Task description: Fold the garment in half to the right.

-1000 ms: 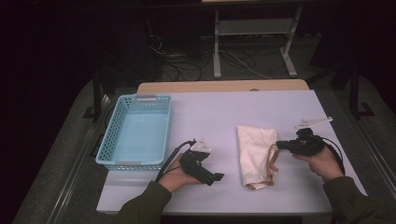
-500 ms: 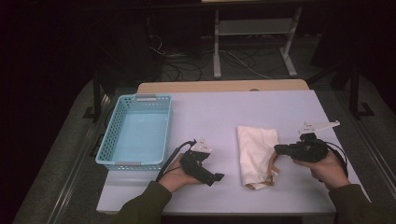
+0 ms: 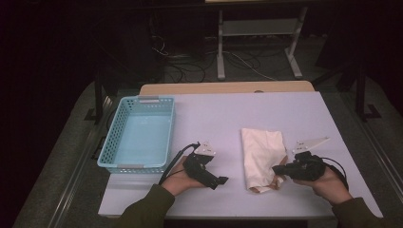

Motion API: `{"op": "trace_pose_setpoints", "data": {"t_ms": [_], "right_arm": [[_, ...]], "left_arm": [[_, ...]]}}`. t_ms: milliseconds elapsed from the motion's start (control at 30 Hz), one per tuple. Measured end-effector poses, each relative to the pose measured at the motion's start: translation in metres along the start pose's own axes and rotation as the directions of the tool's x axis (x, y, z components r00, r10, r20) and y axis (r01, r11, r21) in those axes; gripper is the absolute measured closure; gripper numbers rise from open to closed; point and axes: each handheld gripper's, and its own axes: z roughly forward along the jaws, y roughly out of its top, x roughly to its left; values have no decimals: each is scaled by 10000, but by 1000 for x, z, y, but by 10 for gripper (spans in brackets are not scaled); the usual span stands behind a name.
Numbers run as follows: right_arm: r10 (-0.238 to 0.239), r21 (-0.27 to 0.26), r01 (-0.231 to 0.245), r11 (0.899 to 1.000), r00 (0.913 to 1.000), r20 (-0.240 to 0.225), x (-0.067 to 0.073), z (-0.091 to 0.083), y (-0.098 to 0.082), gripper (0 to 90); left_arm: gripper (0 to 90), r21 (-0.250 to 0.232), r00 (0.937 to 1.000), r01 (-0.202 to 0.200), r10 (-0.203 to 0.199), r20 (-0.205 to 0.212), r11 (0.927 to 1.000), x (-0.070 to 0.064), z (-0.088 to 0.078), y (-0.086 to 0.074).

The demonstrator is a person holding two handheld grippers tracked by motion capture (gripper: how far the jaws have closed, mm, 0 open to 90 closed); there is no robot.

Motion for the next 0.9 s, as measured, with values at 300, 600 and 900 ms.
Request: {"op": "trace_pose_setpoints", "data": {"t_ms": [300,600,900], "right_arm": [[-77,774,72,9970,9999,69,1,5,-20,888],[-31,577,24,9983,9999,124,-2,1,-19,814],[205,-320,-214,9993,9994,-277,-5,-9,-13,562]], "left_arm": [[20,30,10000,-38,38,-6,10000,-1,2,0],[20,-43,9999,-123,123,-51,9999,0,2,0],[22,-87,9997,-39,37,-256,10000,5,6,9]]}}
